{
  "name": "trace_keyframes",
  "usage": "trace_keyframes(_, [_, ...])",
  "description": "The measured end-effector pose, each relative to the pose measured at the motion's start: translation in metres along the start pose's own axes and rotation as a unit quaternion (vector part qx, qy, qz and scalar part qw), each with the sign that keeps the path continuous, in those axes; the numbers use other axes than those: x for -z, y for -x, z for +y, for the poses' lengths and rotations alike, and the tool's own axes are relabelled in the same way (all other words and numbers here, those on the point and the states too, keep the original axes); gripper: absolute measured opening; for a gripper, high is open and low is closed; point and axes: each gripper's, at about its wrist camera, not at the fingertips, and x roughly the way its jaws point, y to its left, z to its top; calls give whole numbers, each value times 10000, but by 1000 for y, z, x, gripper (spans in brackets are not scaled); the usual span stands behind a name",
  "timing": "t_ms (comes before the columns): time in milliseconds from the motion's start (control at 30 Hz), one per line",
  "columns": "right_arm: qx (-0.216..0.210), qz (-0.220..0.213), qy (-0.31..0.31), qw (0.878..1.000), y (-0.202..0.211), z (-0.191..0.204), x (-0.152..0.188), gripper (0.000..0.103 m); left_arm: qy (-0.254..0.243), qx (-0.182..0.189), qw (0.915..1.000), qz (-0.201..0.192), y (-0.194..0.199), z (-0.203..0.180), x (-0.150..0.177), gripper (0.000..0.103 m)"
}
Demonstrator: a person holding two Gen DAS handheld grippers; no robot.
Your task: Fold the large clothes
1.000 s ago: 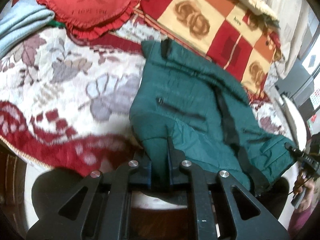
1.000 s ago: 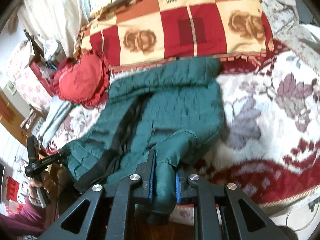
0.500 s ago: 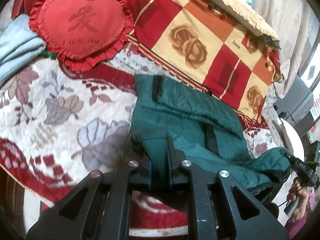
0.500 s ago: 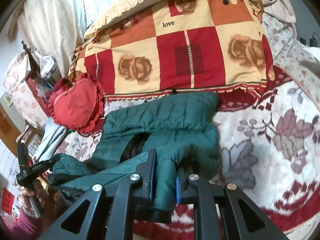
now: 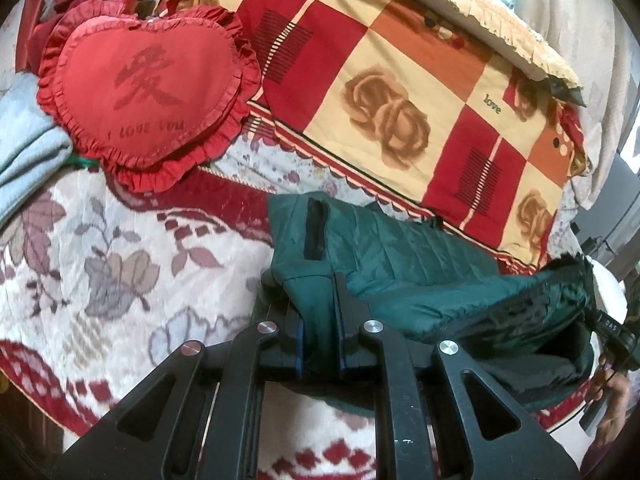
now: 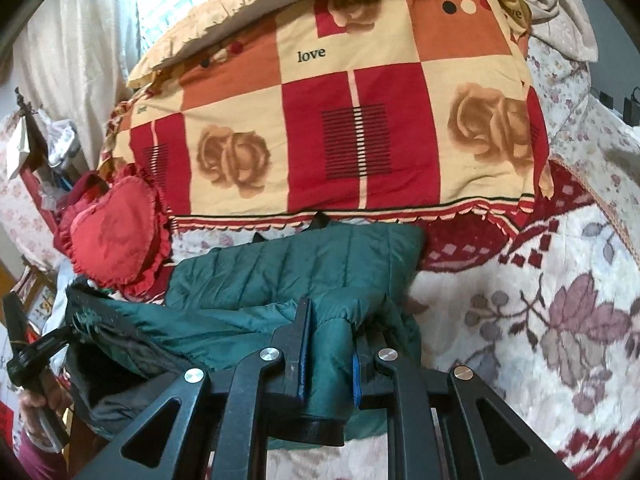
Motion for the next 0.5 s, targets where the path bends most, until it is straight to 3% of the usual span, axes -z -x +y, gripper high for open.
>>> trace_keyframes(500, [500,313,-136,9982,-87,-17,-46,14,-41,-482,9987,171,-83,-8,-49,11])
